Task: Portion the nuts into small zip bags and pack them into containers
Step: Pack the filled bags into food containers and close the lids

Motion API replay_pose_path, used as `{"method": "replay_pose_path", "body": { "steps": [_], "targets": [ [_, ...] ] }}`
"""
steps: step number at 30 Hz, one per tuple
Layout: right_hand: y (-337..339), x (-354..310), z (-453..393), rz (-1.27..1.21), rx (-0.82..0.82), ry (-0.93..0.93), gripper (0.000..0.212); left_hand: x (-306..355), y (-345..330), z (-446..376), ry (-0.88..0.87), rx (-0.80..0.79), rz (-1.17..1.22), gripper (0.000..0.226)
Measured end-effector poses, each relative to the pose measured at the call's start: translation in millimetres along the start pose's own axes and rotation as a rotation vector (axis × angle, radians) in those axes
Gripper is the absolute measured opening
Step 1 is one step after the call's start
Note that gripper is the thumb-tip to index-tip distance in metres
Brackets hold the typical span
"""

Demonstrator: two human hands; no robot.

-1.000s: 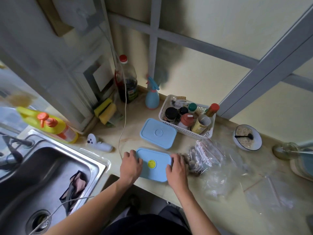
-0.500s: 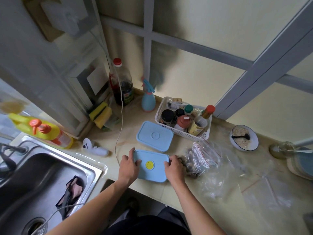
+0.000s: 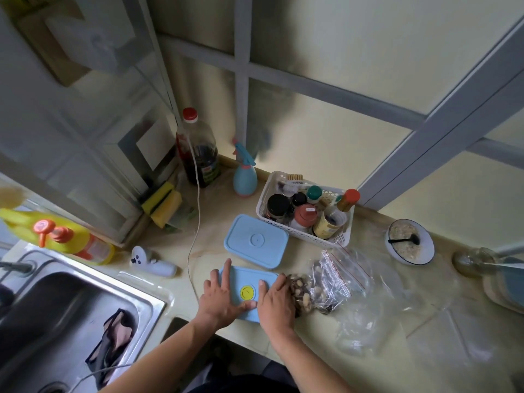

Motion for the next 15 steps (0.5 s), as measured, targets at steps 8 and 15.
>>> {"method": "replay_pose_path", "body": {
  "steps": [8, 15],
  "targets": [
    [-0.6, -5.1, -0.4, 0.078, -0.042, -0.003, 0.053, -1.4, 1.9, 1.6, -0.039, 0.034, 0.002, 0.138],
    [-1.0, -3.6, -4.0, 0.088, -0.029, -0.013, 0.055, 0.8, 5.0, 0.2, -0.017, 0.049, 0.025, 0.139]
  ]
}}
Point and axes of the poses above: each hand's wrist, its own z-axis away from the middle knuckle, its own y-axis out of the back of the hand, x = y × z, the point moved 10 cm from there along -z, towards the middle knuckle, and after that the axes turned 6 degrees about y, right-handed, at the moved point
